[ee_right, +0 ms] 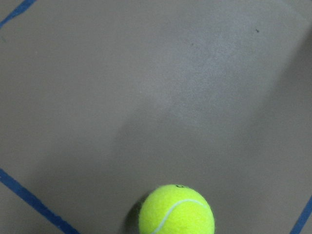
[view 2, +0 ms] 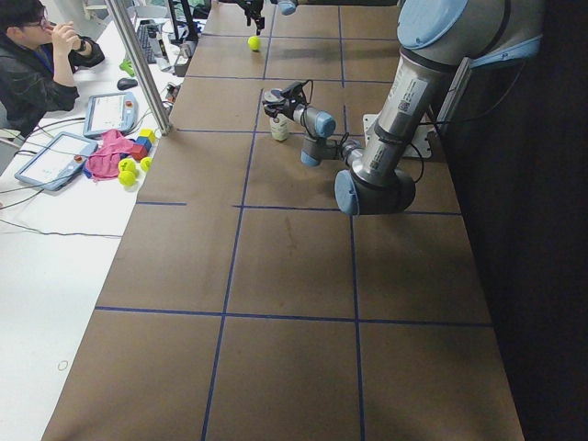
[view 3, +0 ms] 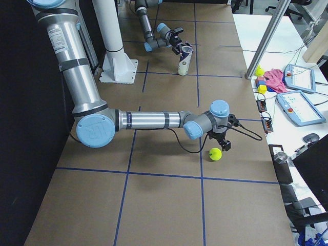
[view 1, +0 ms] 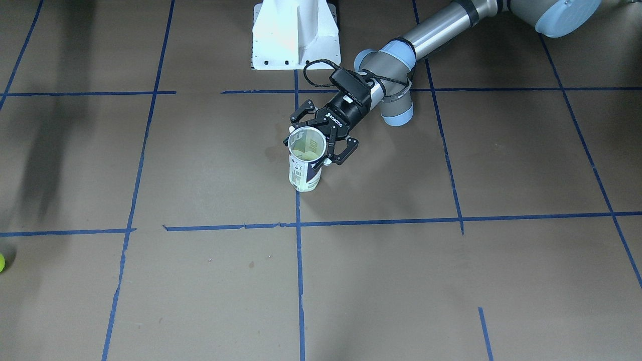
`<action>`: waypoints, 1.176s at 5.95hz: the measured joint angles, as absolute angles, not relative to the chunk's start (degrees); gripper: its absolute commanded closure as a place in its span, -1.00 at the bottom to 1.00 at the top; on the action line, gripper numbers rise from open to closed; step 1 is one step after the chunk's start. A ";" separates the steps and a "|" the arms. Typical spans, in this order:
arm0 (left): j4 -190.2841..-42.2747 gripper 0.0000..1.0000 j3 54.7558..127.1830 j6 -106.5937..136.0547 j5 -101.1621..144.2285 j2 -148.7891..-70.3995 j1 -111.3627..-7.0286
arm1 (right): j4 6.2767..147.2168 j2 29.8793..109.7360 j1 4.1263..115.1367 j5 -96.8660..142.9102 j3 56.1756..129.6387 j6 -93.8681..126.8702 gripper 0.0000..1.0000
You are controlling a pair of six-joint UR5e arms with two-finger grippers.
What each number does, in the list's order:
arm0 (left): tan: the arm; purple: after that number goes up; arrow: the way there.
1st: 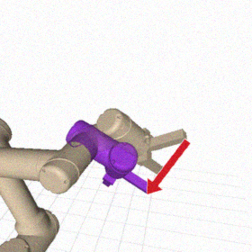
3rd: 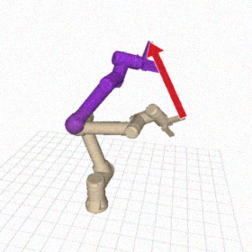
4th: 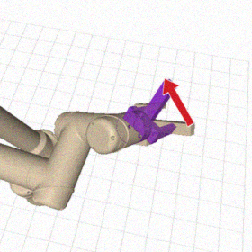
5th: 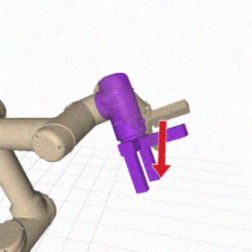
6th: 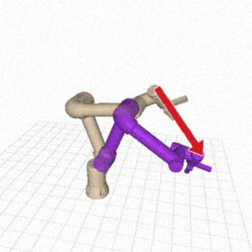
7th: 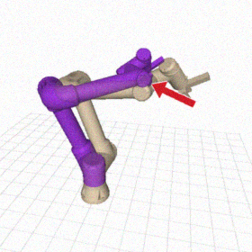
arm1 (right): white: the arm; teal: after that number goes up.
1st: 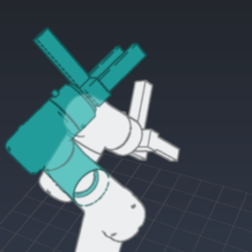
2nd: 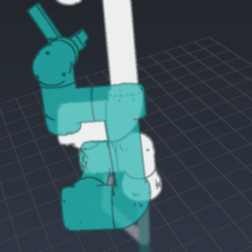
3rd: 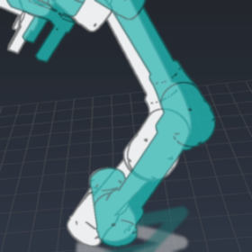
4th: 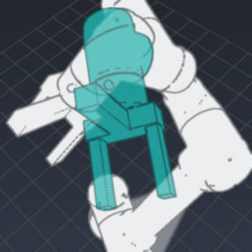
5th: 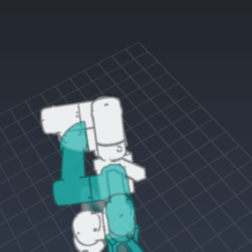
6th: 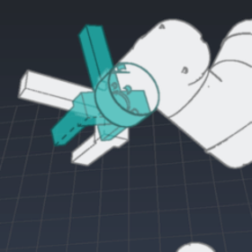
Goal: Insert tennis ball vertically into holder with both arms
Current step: 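Lower the right gripper and grasp the second yellow ball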
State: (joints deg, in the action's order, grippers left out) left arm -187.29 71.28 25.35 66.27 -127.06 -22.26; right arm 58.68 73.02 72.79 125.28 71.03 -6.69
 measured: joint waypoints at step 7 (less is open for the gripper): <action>-187.25 -0.76 71.28 25.33 66.27 -127.09 -22.24 | 56.37 71.35 68.30 119.67 64.96 -4.71 -0.99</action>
State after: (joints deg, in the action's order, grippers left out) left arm -187.25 71.28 25.33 66.27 -127.09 -22.24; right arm 56.37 71.35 68.30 119.67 64.96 -4.71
